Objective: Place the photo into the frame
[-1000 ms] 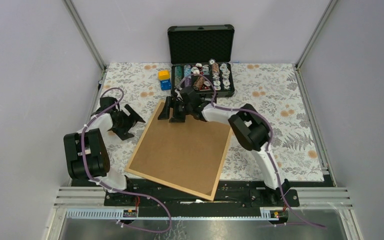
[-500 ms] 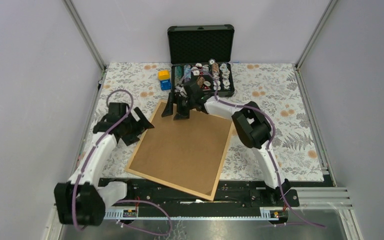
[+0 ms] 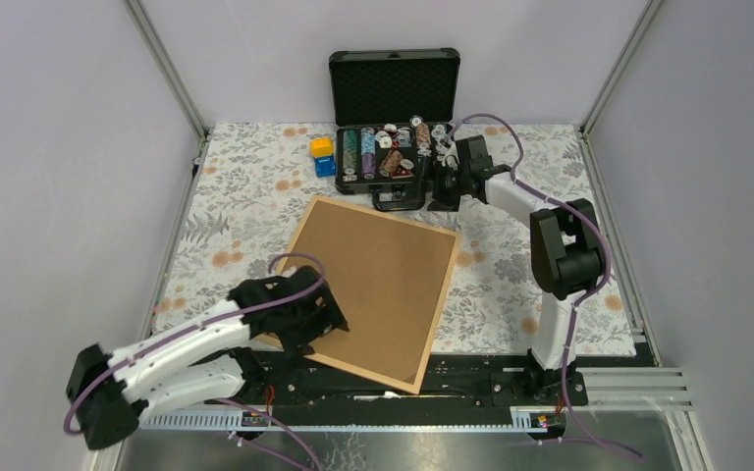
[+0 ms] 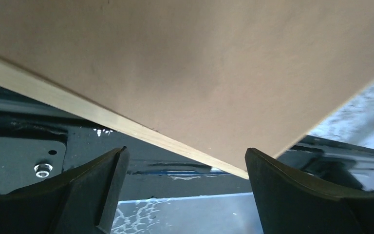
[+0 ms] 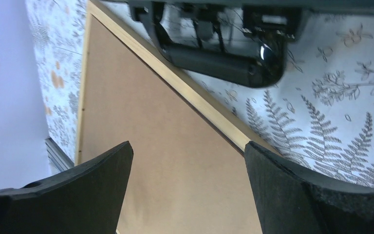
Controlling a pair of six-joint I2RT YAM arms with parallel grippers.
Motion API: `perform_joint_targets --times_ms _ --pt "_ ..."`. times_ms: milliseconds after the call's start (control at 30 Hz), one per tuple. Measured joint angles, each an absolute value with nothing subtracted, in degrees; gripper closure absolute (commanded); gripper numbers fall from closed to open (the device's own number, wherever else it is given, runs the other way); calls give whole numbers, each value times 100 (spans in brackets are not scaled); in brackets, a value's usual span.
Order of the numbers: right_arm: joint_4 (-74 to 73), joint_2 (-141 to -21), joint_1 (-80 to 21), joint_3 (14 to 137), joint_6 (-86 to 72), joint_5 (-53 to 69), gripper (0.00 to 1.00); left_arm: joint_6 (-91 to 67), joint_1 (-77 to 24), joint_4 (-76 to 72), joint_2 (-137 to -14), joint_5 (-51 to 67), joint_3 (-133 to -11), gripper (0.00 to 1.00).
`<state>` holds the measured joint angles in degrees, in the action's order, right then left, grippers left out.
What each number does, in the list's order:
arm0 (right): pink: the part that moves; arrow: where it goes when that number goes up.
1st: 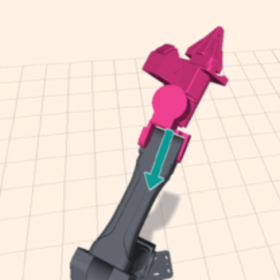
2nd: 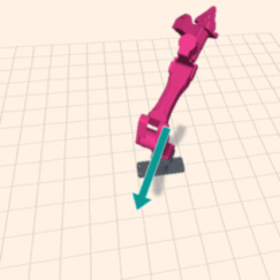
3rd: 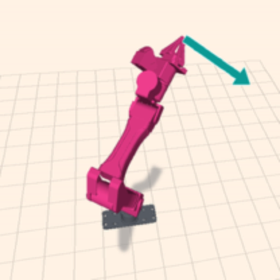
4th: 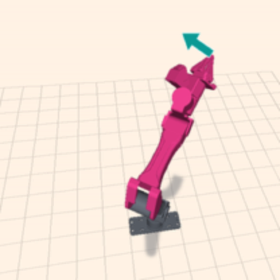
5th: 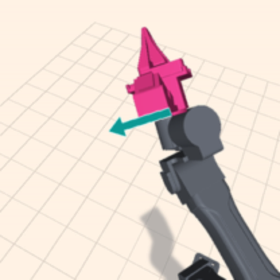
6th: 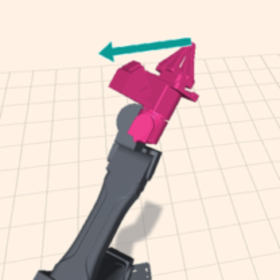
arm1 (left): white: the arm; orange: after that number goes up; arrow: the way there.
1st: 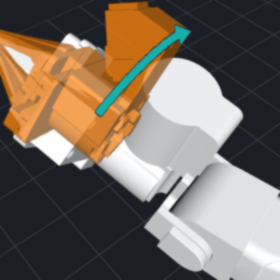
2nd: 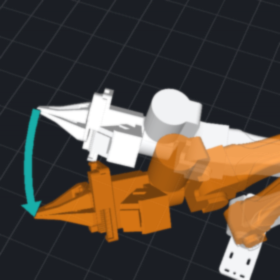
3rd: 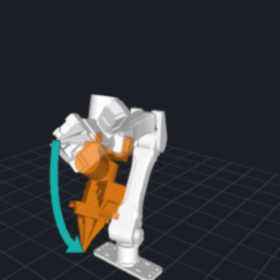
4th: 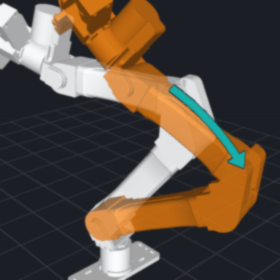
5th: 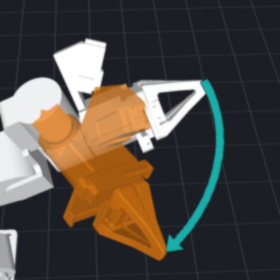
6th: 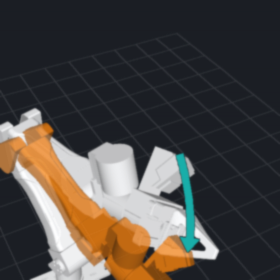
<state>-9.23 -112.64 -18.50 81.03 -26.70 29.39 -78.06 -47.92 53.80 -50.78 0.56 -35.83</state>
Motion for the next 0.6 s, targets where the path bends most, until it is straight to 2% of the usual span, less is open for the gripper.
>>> perform_joint_targets --times_ms 200,433,600 --pt "-1105 -11461 -1791 7948 -2449 2941 8 -8556 -5822 5113 -6237 -244 -3621 2" --pt "-1116 -11675 -1782 7900 -2364 2971 8 -8947 -5892 4591 -6401 -233 -3417 2" --pt "-499 -11673 -1747 7500 -2532 3111 9 -8947 -5642 4578 -6388 -134 -3391 1"
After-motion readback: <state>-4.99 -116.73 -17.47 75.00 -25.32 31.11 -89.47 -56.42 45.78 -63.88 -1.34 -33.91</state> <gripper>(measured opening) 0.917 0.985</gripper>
